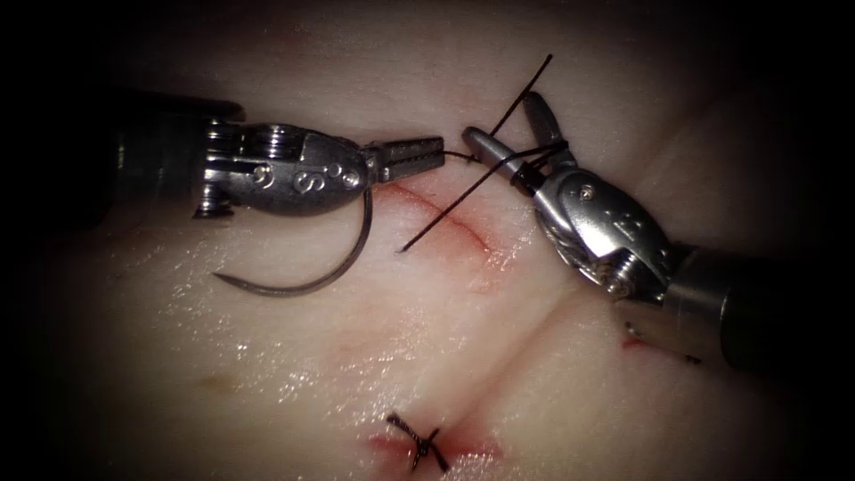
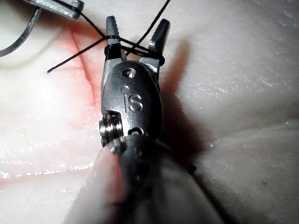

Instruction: Wound Closure

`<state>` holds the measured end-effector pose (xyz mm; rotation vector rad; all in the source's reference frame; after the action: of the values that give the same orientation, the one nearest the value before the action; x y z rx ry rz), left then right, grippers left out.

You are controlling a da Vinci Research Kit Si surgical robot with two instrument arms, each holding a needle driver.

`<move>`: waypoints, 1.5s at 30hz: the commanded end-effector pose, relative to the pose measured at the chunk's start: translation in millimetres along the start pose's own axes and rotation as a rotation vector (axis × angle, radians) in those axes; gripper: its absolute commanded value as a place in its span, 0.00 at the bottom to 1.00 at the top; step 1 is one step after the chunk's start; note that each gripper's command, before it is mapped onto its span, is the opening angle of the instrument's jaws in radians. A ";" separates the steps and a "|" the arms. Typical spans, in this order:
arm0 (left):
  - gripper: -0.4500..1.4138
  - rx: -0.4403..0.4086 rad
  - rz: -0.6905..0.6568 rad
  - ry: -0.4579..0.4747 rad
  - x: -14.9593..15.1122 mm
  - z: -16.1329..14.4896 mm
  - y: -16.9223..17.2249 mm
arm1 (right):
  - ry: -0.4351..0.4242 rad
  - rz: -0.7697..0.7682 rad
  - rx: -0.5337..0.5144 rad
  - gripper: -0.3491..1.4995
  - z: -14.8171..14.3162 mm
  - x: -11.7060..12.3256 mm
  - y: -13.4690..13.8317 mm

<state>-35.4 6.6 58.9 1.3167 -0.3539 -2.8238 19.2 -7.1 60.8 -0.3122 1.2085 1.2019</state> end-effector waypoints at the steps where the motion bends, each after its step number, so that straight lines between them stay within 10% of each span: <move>1: 0.00 0.001 0.005 0.001 0.1 0.8 -0.2 | 0.001 0.001 0.003 0.75 0.8 -0.3 -0.4; 15: 0.00 0.001 -0.002 0.003 0.1 1.0 -1.0 | 0.004 0.007 0.053 0.67 2.9 0.7 -0.9; 17: 0.00 0.002 -0.002 0.003 0.1 1.0 -1.0 | 0.003 0.007 0.060 0.56 3.0 0.6 -1.1; 20: 0.00 0.002 -0.001 0.002 0.1 1.0 -1.0 | 0.005 0.006 0.069 0.00 2.7 0.4 -1.5; 45: 0.00 0.001 -0.073 -0.061 -2.3 -1.9 -2.1 | 0.044 -0.157 0.129 0.00 -0.3 -1.1 -9.2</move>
<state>-31.3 8.4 58.5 1.2680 -0.3097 -2.9344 25.9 -11.5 57.7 -0.3379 1.2667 0.9778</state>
